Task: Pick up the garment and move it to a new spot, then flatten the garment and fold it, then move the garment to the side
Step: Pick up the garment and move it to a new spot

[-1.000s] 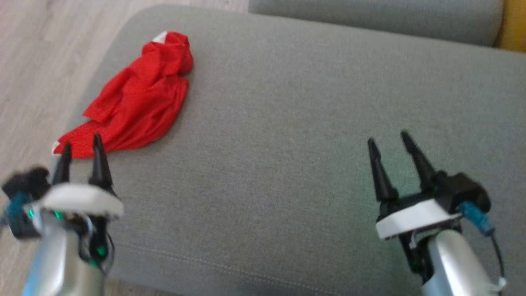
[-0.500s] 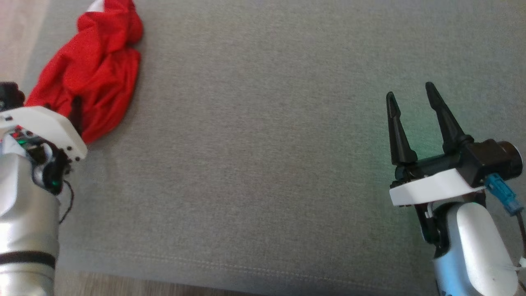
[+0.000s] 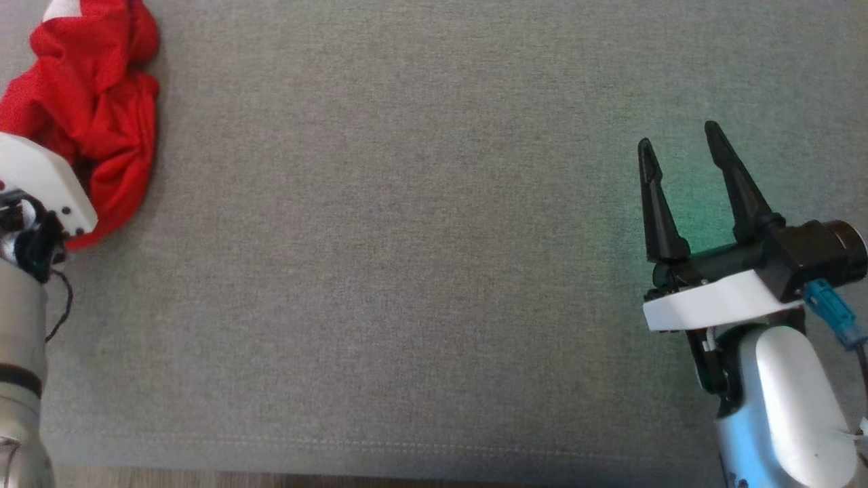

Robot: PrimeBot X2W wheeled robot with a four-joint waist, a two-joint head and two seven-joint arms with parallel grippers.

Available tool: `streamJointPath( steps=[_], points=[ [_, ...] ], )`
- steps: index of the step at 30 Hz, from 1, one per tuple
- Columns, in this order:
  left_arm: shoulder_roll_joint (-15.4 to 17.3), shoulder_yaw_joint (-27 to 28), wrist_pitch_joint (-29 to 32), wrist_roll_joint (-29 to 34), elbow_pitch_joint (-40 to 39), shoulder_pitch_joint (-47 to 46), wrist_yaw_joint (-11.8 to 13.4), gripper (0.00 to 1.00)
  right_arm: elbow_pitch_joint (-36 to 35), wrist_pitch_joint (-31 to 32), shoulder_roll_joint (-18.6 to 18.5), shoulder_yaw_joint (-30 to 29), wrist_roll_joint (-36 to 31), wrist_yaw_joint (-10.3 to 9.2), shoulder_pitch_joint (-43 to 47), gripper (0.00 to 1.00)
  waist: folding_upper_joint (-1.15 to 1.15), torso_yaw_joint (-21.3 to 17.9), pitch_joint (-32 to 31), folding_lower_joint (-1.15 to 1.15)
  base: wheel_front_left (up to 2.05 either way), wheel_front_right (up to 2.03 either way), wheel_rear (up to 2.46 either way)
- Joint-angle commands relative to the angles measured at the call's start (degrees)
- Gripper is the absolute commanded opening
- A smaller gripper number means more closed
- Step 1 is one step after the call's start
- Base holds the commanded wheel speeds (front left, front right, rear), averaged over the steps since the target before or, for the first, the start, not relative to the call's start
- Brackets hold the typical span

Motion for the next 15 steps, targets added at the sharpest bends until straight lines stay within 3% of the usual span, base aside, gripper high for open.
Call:
streamJointPath(
  steps=[1, 7, 15],
  points=[
    [3.5, 0.6, 0.1, 0.2, 0.2, -1.5, 0.0, 0.00, -2.1, -0.4, 0.0, 1.2, -0.1, 0.11, -1.8, 1.00, 0.00, -0.3, 0.0, -0.01, 0.00, 0.00, 0.00],
    [3.0, 0.0, -4.6, -0.5, 0.7, -1.9, -0.2, 0.00, -0.9, -1.0, 0.0, 0.8, 0.3, 0.11, -1.5, 1.00, 0.00, -0.2, -1.8, -0.01, 0.00, 0.00, 0.00],
    [-0.2, 2.1, -21.3, -5.1, -4.2, -1.2, -0.4, 0.00, 1.6, -2.3, 0.0, 1.1, 1.9, 0.11, -0.3, 1.00, 0.00, -0.6, -7.7, -0.01, 0.00, 0.00, 0.00]
  ],
)
